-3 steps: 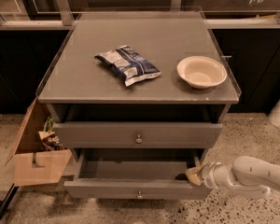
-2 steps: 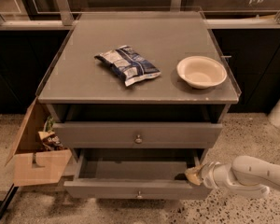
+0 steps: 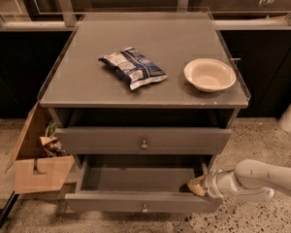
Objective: Open middle drawer
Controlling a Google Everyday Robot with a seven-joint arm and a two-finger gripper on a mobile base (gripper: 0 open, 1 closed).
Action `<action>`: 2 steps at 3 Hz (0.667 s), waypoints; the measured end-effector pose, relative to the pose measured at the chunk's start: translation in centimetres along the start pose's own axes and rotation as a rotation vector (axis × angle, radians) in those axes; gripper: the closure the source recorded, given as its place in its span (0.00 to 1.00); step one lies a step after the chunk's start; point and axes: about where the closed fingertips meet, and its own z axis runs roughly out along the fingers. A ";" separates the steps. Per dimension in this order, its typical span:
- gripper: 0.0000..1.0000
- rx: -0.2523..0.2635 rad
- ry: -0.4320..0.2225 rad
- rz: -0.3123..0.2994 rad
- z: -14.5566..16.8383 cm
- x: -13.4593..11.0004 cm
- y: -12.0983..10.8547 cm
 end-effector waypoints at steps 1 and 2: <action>1.00 -0.025 0.008 0.022 -0.2 0.9 0.8; 1.00 -0.025 0.008 0.022 -0.2 0.7 1.0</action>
Offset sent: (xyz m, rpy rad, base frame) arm -0.1004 -0.0182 -0.0204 0.1105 0.1711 -0.0698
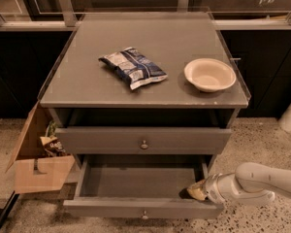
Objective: Open middle drawer
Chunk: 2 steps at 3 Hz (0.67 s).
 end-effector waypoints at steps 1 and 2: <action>0.84 0.000 0.000 0.000 0.0 0.0 0.0; 0.61 0.000 0.000 0.000 0.0 0.0 0.0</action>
Offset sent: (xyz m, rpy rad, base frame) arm 0.0000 0.0002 0.0000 0.0000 0.0000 0.0000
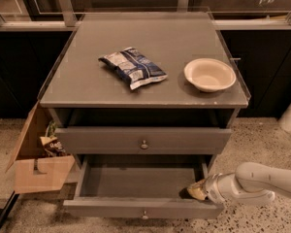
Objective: Open middle drawer
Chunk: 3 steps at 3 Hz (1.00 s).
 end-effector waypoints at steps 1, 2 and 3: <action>0.32 -0.014 0.003 -0.006 0.3 0.0 0.2; 0.07 -0.032 0.005 -0.009 0.4 0.2 0.6; 0.00 -0.032 0.005 -0.009 0.4 -0.4 1.1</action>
Offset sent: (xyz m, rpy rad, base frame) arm -0.0087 0.0039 -0.0025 0.0258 0.0190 0.0403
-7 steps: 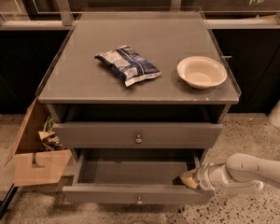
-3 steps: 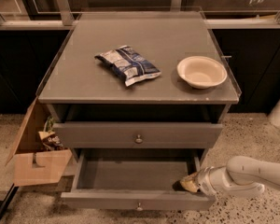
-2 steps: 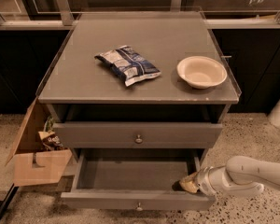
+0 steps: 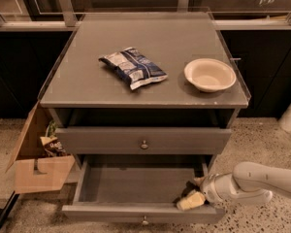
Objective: Open middle drawer
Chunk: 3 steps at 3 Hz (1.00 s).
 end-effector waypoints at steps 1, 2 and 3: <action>0.00 0.002 -0.035 -0.030 -3.4 -1.4 2.1; 0.00 0.027 -0.063 -0.046 -4.1 -2.0 2.7; 0.00 0.027 -0.063 -0.046 -4.1 -2.0 2.7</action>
Offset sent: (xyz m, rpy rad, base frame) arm -0.0272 -0.0113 0.0868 0.0330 -0.0929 0.0153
